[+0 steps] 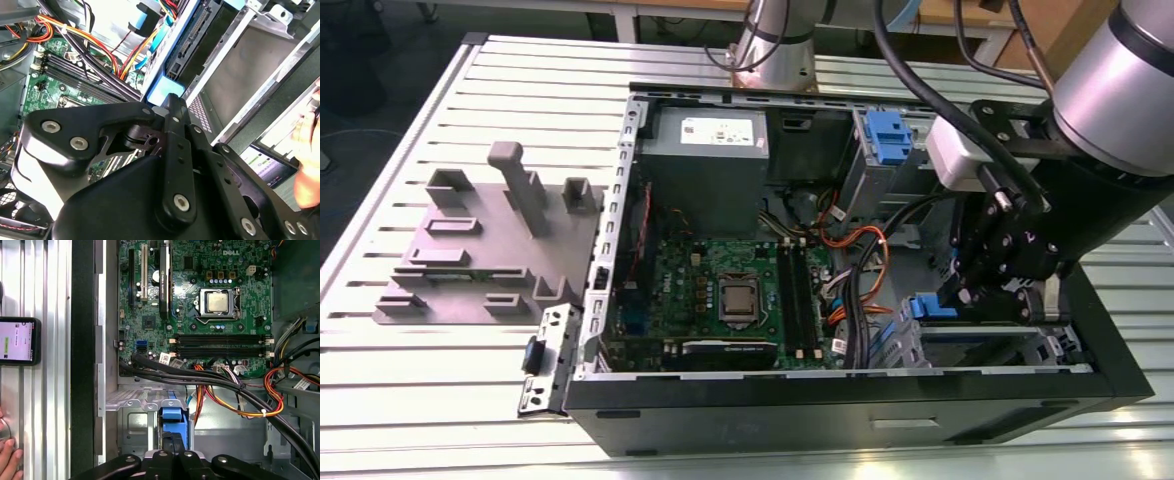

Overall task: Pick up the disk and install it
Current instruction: 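Insert the first disk wire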

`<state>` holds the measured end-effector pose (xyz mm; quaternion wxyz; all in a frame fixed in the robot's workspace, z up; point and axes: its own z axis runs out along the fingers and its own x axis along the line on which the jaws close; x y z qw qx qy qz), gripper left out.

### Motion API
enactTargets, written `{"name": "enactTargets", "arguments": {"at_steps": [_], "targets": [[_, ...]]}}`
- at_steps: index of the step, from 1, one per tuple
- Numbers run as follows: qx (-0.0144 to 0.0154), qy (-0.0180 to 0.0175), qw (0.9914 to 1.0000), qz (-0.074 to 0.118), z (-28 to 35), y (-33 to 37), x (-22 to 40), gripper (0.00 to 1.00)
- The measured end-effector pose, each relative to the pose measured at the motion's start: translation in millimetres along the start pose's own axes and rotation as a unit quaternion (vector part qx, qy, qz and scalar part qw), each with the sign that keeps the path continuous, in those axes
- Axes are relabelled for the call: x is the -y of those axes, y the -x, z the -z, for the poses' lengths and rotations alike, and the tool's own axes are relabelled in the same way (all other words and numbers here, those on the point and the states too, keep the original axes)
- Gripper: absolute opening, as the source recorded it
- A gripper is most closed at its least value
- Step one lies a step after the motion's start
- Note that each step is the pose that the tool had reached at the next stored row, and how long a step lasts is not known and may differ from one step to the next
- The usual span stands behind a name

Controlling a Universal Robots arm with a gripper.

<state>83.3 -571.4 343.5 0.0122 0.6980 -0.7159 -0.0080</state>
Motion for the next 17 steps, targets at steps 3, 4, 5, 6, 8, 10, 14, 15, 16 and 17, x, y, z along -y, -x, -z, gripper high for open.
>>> {"name": "enactTargets", "arguments": {"at_steps": [3,4,5,6,8,10,14,15,16,17], "targets": [[0.0,0.0,1.0,0.0,-0.6,0.0,0.0,0.11],[0.0,0.0,1.0,0.0,-0.6,0.0,0.0,0.11],[0.0,0.0,1.0,0.0,-0.6,0.0,0.0,0.11],[0.0,0.0,1.0,0.0,-0.6,0.0,0.0,0.11],[0.0,0.0,1.0,0.0,-0.6,0.0,0.0,0.11],[0.0,0.0,1.0,0.0,-0.7,0.0,0.0,0.11],[0.0001,0.0001,1.0,0.0,-0.8,0.1,3.6,0.11],[0.0001,0.0001,1.0,0.0,-0.7,0.1,4.9,0.11],[0.0001,0.0001,1.0,0.0,-0.6,0.2,5.4,0.11],[0.0,0.0001,1.0,0.0,-0.6,0.2,5.7,0.11]]}}
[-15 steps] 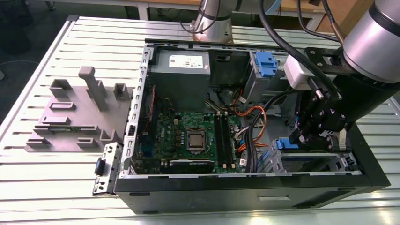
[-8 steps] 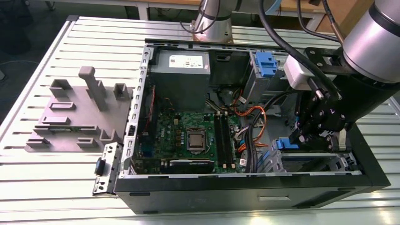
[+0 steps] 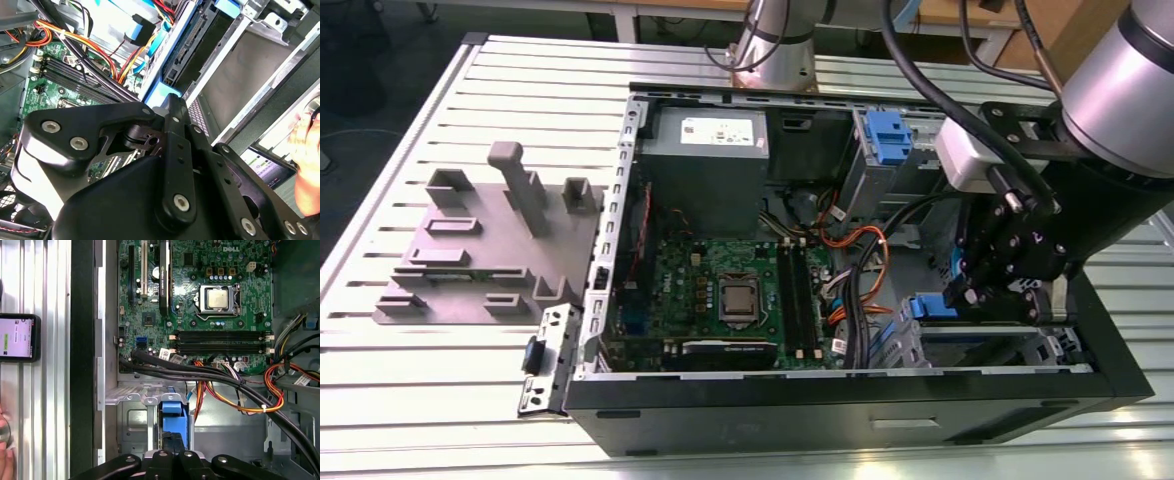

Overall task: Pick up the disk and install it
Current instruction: 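Insert the first disk wire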

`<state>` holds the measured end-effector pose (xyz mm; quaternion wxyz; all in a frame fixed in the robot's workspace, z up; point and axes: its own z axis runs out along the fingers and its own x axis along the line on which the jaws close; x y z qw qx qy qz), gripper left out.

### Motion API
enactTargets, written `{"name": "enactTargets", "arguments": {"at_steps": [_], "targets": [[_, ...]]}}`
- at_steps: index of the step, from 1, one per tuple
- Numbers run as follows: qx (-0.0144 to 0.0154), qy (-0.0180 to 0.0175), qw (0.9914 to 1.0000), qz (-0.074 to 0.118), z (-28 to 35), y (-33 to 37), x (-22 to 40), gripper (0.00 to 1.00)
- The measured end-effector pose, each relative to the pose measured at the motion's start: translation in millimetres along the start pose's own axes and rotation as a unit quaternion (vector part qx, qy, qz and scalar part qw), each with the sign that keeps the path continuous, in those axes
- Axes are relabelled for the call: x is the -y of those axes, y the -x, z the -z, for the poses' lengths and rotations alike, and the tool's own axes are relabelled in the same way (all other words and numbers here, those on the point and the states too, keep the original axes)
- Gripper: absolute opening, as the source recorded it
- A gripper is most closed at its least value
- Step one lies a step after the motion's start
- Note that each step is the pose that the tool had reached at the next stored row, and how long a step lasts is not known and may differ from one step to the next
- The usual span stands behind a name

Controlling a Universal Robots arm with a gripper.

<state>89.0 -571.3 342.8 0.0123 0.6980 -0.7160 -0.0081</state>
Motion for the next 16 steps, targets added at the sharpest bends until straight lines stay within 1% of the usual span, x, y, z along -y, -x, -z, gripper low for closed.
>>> {"name": "enactTargets", "arguments": {"at_steps": [6,11,16], "targets": [[0.0,0.0,1.0,0.0,0.0,-0.1,1.0,0.11],[0.0001,0.0,1.0,0.0,-0.3,0.1,4.4,0.11],[0.0,0.0,1.0,0.0,-0.5,0.1,5.0,0.11]]}}
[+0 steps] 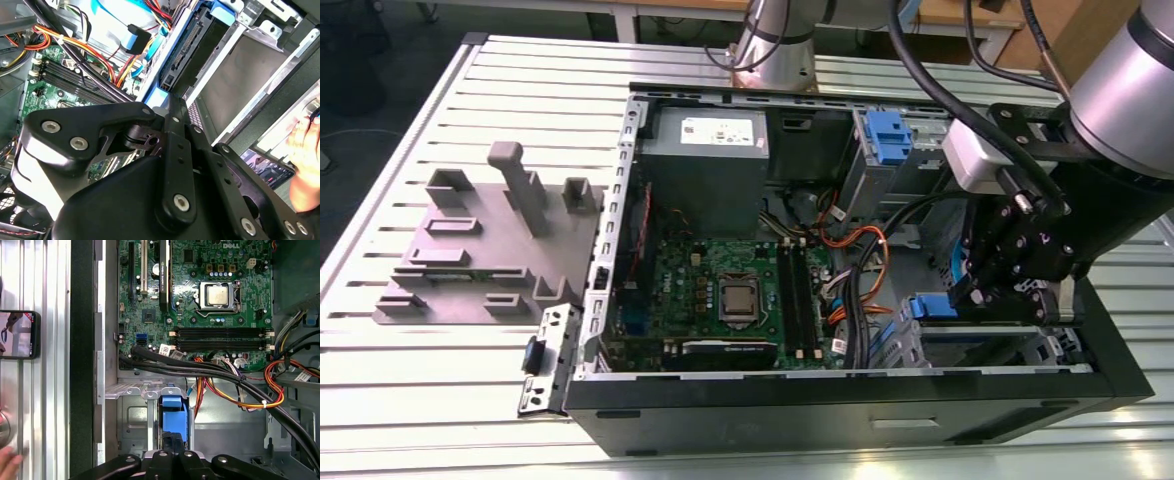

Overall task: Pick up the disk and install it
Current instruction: 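Insert the first disk wire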

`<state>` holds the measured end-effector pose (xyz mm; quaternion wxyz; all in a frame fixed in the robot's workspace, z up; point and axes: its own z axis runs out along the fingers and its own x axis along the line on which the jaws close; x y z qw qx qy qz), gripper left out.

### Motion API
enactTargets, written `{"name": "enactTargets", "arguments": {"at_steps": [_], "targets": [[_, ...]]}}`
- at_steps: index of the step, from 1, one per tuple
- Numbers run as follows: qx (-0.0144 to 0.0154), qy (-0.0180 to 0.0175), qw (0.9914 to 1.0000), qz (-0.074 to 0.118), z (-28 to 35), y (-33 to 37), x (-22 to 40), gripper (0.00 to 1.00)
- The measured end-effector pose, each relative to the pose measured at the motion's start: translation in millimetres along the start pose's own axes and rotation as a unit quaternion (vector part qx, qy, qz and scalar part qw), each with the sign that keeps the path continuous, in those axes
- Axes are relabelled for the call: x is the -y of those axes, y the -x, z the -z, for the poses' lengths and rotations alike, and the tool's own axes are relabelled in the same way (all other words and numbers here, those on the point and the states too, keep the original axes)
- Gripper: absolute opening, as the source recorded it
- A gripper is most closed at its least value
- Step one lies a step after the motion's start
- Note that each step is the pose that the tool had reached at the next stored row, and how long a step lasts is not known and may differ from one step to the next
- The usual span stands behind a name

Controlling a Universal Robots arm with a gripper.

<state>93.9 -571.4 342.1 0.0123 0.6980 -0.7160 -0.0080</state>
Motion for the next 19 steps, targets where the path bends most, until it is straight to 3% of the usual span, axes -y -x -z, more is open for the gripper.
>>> {"name": "enactTargets", "arguments": {"at_steps": [10,17,19], "targets": [[0.0001,0.0003,1.0,0.0,-0.2,0.0,1.6,0.11],[-0.0002,0.0104,0.99995,0.0,0.4,0.7,26.5,0.11],[-0.0003,0.0116,0.99993,0.0,0.5,0.9,29.6,0.11]]}}
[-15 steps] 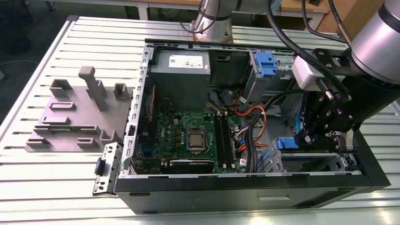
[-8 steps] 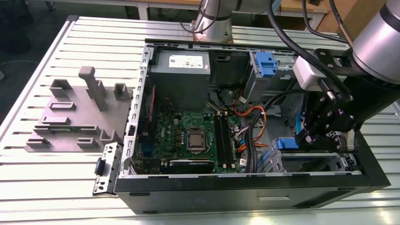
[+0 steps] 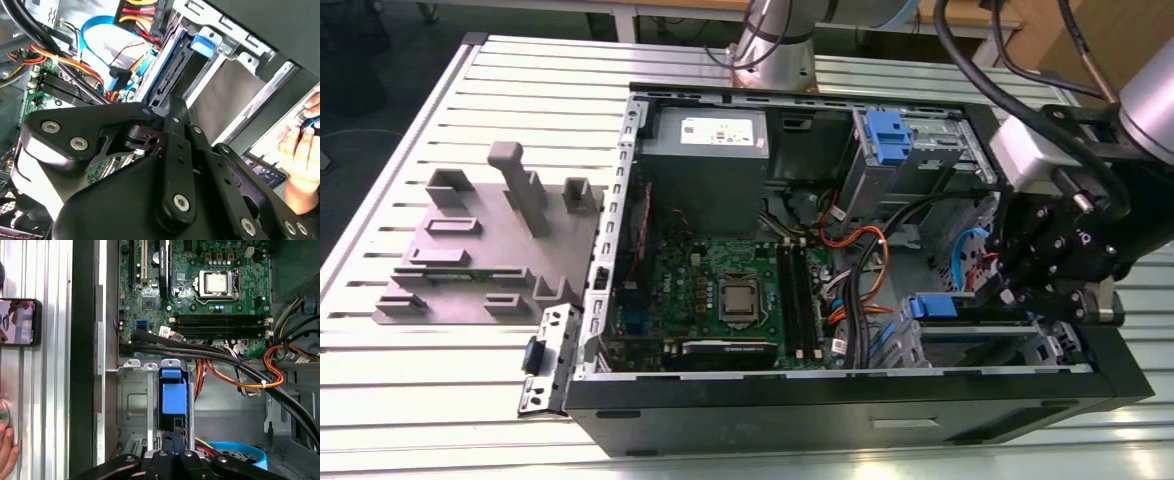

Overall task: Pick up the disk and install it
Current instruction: 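Insert the first disk wire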

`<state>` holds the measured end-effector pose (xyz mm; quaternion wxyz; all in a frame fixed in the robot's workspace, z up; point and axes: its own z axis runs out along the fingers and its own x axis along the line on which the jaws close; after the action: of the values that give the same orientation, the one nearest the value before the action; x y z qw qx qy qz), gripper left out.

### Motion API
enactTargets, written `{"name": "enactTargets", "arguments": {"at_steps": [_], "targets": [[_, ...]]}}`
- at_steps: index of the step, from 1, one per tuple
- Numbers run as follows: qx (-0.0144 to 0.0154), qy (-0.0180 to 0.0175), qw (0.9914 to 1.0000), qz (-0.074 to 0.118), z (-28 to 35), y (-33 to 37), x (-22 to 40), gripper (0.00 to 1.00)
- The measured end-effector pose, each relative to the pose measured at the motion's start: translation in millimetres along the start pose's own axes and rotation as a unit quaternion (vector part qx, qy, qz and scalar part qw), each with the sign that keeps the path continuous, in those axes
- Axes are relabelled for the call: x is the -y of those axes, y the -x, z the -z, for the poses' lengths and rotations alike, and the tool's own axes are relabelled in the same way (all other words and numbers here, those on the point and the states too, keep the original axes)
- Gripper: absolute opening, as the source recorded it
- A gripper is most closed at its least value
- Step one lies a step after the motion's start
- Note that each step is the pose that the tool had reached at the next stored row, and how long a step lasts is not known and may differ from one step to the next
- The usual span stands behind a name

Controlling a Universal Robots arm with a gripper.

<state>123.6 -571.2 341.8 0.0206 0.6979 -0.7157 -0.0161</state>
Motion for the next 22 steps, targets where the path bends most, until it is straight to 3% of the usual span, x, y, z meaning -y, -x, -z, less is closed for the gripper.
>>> {"name": "enactTargets", "arguments": {"at_steps": [4,10,14,19,22], "targets": [[0.0001,0.0002,1.0,0.0,4.3,0.4,0.4,0.11],[0.0001,0.0002,1.0,0.0,21.6,1.2,-0.5,0.11],[-0.0001,0.0009,1.0,0.0,22.9,2.8,1.1,0.11],[-0.0003,0.0055,0.99998,0.0,23.4,8.0,10.8,0.11],[-0.0005,0.0118,0.99993,0.0,23.3,10.0,19.7,0.11]]}}
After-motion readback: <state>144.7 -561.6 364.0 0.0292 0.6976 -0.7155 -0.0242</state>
